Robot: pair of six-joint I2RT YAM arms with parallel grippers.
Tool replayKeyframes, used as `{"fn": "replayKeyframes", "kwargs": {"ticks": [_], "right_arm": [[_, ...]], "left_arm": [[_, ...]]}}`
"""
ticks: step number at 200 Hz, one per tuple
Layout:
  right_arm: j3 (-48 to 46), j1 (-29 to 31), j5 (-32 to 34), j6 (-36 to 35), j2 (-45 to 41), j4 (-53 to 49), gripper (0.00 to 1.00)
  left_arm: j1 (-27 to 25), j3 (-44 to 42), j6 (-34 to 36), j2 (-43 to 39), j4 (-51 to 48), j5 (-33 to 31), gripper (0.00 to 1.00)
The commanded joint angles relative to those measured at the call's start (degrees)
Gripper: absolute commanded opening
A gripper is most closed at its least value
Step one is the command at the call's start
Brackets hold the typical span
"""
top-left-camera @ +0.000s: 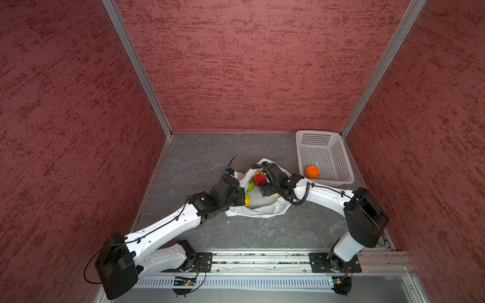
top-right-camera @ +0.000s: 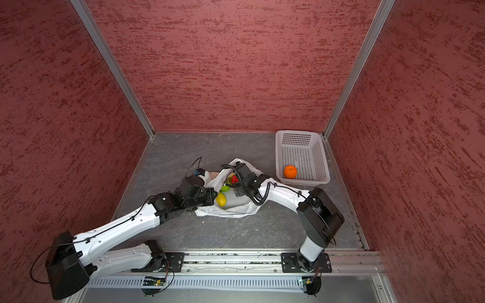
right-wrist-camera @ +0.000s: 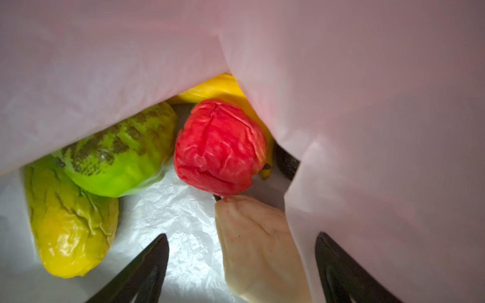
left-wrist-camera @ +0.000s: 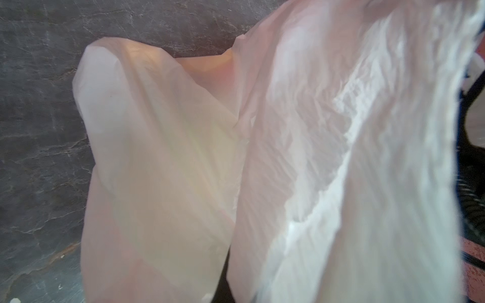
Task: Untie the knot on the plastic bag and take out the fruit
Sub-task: 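Lower the right gripper into the bag and close on the pale pear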
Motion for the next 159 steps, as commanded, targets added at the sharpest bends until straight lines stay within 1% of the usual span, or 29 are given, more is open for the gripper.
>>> {"fn": "replayKeyframes", "kwargs": {"ticks": [1, 37, 81, 91, 112, 119, 134, 159], "right_arm": [[2.3, 0.0, -3.6, 2.2, -0.8, 1.4, 0.87], [2.8, 0.0, -7.5, 4.3, -0.7, 0.4, 0.85], [3.4, 0.2, -9.2, 5.7, 2.0, 1.3, 0.85], [4.0, 0.2, -7.8, 6.0, 3.0, 1.0, 0.85], [5.5, 0.0, 0.8, 7.1, 4.5, -1.8, 0.87], [5.9, -0.2, 2.5, 7.1, 5.1, -2.7, 0.88], [6.9, -1.2, 3.0, 7.5, 6.3, -4.3, 0.89], [7.4, -2.4, 1.3, 7.8, 8.2, -6.3, 0.9]], "left_arm": [[-0.3, 0.7, 0.8, 0.4, 1.0, -0.1, 0.0], [-0.3, 0.9, 0.7, 0.5, 1.4, -0.2, 0.0], [-0.3, 0.9, 0.7, 0.3, 1.5, -0.5, 0.0], [-0.3, 0.9, 0.7, 0.2, 1.5, -0.5, 0.0], [-0.3, 0.6, 0.5, 0.1, 1.4, -0.5, 0.0], [-0.3, 0.4, 0.5, 0.0, 1.3, -0.5, 0.0], [-0.4, 0.0, 0.3, -0.4, 1.3, -0.6, 0.0], [-0.5, -0.2, 0.3, -0.8, 0.9, -0.9, 0.0]]}}
